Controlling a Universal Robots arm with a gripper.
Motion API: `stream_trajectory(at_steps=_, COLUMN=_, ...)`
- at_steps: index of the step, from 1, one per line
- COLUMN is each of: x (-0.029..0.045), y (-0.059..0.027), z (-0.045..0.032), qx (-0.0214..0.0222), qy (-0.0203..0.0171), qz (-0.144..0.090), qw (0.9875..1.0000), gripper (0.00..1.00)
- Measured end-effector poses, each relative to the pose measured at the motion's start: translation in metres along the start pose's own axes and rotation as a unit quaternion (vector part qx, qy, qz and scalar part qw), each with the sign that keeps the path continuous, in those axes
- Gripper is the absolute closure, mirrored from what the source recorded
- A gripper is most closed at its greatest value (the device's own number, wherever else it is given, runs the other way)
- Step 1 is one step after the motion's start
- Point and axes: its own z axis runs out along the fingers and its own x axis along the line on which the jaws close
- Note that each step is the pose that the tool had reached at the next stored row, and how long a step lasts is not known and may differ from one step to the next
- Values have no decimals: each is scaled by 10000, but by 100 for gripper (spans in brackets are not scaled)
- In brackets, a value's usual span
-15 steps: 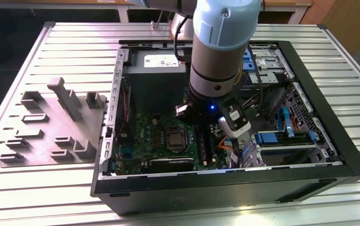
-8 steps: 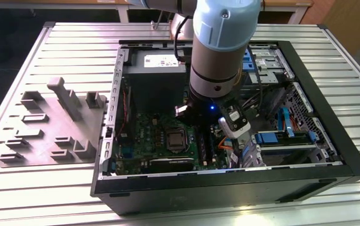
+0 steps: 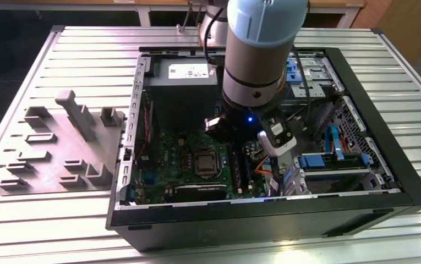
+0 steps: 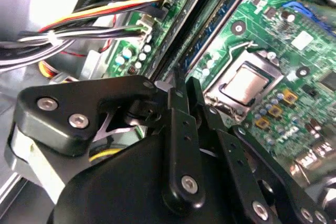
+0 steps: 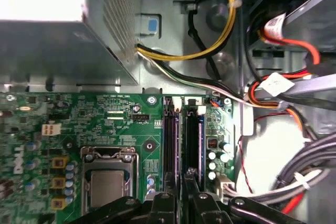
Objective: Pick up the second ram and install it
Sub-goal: 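Insert the second ram into the second slot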
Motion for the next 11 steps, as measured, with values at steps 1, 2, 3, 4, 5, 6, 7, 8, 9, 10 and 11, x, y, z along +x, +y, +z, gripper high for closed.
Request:
stream_trajectory(at_steps=1, x=-1, y=3, z=-36, qx=0, qy=0, qz=0, qw=10000, gripper=79)
stream_trajectory(at_steps=2, x=-3, y=5, z=-67, qx=-1, qy=0, qz=0, qw=10000, gripper=79)
stream_trajectory(at_steps=3, x=-3, y=6, z=-87, qx=-1, qy=0, qz=0, qw=10000, gripper=79)
stream_trajectory(at_steps=4, x=-4, y=7, z=-92, qx=-2, qy=-1, qz=0, qw=10000, gripper=79)
stream_trajectory(at_steps=5, x=-4, y=7, z=-92, qx=-2, qy=-1, qz=0, qw=10000, gripper=79)
stream_trajectory(at_steps=6, x=-4, y=7, z=-93, qx=-3, qy=-1, qz=0, qw=10000, gripper=79)
stream_trajectory(at_steps=7, x=-4, y=7, z=-95, qx=-2, qy=0, qz=0, qw=10000, gripper=79)
stream_trajectory(at_steps=8, x=-4, y=7, z=-98, qx=-1, qy=0, qz=0, qw=10000, gripper=79)
stream_trajectory(at_steps=9, x=-4, y=7, z=-98, qx=-1, qy=0, qz=0, qw=10000, gripper=79)
stream_trajectory(at_steps=10, x=-4, y=7, z=-99, qx=-1, qy=0, qz=0, qw=10000, gripper=79)
stream_trajectory(at_steps=11, x=-4, y=7, z=-101, qx=-1, qy=0, qz=0, qw=10000, gripper=79)
